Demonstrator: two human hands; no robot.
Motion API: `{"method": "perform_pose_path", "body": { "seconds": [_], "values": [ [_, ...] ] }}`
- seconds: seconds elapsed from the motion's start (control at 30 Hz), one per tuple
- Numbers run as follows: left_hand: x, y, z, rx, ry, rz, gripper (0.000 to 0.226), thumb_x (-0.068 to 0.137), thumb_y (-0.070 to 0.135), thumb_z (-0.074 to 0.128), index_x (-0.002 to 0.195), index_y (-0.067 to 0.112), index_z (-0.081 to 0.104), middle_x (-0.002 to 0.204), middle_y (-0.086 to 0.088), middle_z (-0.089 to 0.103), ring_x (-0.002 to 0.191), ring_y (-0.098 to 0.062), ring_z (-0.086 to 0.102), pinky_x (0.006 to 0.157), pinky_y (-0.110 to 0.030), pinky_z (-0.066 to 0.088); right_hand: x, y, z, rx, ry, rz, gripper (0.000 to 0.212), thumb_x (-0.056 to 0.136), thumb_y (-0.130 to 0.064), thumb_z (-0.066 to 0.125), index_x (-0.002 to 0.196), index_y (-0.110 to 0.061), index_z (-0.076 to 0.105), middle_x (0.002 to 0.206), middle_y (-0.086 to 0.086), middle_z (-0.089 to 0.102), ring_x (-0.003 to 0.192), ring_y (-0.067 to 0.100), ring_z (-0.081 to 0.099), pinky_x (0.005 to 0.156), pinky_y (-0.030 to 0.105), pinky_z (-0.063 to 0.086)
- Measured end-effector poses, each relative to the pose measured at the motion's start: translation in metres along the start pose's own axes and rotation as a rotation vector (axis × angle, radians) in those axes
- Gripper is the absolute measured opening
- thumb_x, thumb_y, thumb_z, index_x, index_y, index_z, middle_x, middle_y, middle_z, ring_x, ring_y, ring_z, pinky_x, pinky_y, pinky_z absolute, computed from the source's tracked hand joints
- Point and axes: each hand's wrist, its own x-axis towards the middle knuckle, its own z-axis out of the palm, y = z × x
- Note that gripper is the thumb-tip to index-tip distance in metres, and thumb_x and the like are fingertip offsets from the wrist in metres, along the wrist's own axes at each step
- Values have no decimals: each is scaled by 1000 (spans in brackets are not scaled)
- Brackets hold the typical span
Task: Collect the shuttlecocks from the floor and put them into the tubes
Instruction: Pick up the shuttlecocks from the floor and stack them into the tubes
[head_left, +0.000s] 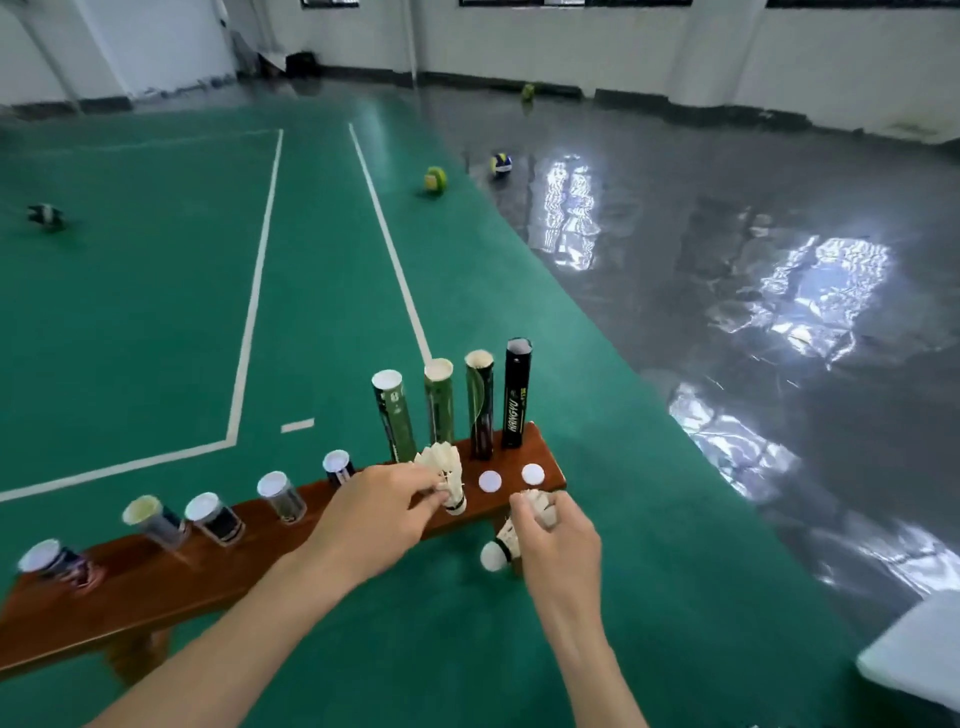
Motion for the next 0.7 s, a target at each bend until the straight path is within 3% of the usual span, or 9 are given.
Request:
{"method": "perform_pose_path", "body": {
  "seconds": [0.1,0.23,0.37,0.43,0.5,0.57,0.7],
  "values": [
    [55,-9,15,13,36,-93,25,98,45,55,85,29,68,75,16,61,72,-2,52,70,-36,49,63,7,7,36,-8,65,32,90,-40,70,66,-24,58,60,-8,58,53,4,43,50,19,37],
    [133,-27,47,-23,39,-227,26,97,44,56,84,27,70,81,11,68,76,-14,61,72,-40,52,141,24,18,-28,2,112,43,88,-44,71,66,-16,47,54,-11,48,51,6,36,49,23,34],
    [215,-45,76,-44,38,-253,23,100,39,55,96,27,74,94,9,74,86,-22,65,73,-41,54,203,32,33,-226,-12,78,33,89,-43,66,65,-32,46,56,-12,50,50,8,38,46,20,32],
    [252,-52,86,-42,6,-280,24,101,39,52,95,27,73,86,7,73,81,-24,66,67,-39,53,229,37,38,-366,-49,44,27,90,-45,63,71,-33,49,68,-17,57,55,8,47,48,24,35],
    [286,-60,97,1,-41,-305,28,101,39,49,84,26,68,72,5,66,71,-24,63,56,-35,47,257,44,45,-493,-80,-6,19,93,-43,61,78,-33,54,100,-26,59,73,2,60,59,26,46],
    [310,-62,103,28,-55,-320,30,102,37,47,79,24,64,67,5,61,65,-24,59,54,-36,48,279,47,47,-542,-139,-18,9,95,-40,61,89,-33,59,124,-28,51,87,1,63,70,29,52],
    [357,-69,123,78,-84,-364,29,104,31,43,87,22,65,77,-2,66,70,-28,62,61,-43,55,329,54,62,-557,-236,10,10,93,-33,65,94,-35,55,124,-27,52,89,6,60,76,35,53]
  ]
}}
